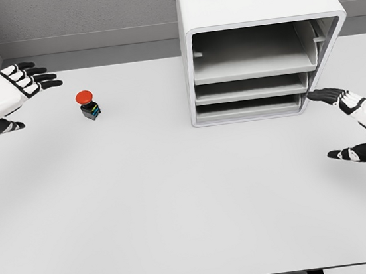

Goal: Slide open multi-storey tabletop storage cabinets and put open load switch and slide close multi-storey tabletop storage cabinets

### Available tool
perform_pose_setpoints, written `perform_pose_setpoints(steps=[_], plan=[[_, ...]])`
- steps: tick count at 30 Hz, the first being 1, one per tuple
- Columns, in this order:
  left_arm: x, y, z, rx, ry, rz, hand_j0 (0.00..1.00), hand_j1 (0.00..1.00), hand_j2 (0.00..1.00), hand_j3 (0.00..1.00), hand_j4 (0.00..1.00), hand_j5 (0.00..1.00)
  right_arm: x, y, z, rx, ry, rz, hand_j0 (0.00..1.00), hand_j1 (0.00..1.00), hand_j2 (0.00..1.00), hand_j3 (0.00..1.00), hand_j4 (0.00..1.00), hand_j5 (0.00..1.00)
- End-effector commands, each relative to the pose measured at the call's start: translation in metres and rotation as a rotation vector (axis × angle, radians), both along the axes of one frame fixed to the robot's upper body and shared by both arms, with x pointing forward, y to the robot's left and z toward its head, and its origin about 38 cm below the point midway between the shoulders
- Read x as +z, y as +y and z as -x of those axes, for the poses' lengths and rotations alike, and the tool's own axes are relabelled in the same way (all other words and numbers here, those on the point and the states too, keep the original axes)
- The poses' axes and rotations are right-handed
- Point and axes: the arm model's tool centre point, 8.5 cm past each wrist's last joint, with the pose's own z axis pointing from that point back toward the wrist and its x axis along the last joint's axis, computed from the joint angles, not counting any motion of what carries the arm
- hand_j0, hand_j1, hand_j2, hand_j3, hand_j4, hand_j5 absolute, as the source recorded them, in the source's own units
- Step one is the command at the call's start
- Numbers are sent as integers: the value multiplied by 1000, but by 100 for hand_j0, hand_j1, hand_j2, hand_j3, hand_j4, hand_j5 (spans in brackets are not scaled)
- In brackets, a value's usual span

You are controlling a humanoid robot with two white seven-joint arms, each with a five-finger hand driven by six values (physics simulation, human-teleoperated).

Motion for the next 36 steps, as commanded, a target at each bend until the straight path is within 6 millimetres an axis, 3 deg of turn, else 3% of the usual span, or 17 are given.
perform_pose_setpoints(steps=[1, 5, 10, 13, 16, 21, 25, 31, 36], plan=[[1, 1, 0, 1, 0, 8, 100, 100, 100, 100, 100, 100, -1, 0, 0, 0, 4, -9, 100, 100, 100, 100, 100, 100], [-4, 1, 0, 3, 10, -3, 100, 100, 100, 100, 100, 100, 2, -1, 0, -2, 2, -17, 100, 100, 100, 100, 100, 100], [-25, 5, -5, 26, 62, -7, 100, 100, 100, 100, 100, 100, 9, -11, 2, -10, 2, 19, 100, 100, 100, 100, 100, 100], [-41, -8, -9, 4, 88, -22, 100, 100, 100, 100, 100, 100, 17, -10, -4, -7, -27, 20, 100, 100, 100, 100, 100, 100], [-42, -14, -27, 21, 64, -28, 100, 100, 100, 100, 100, 100, 51, -3, -26, 5, -153, 92, 100, 100, 100, 100, 100, 100], [-41, -37, -38, -26, 52, -44, 100, 100, 100, 100, 100, 100, 45, 1, -27, 60, -88, 203, 98, 98, 98, 98, 98, 98], [-48, -53, -62, -23, 86, -44, 100, 100, 100, 100, 100, 100, 53, 18, -42, 91, -143, 291, 95, 95, 95, 95, 95, 95], [-53, -61, -75, -20, 108, -58, 100, 100, 100, 100, 100, 100, 47, 41, -52, 152, -151, 355, 95, 95, 95, 95, 95, 95], [-55, -61, -86, -3, 129, -73, 100, 100, 100, 100, 100, 100, 58, 62, -64, 200, -198, 392, 94, 94, 94, 94, 94, 94]])
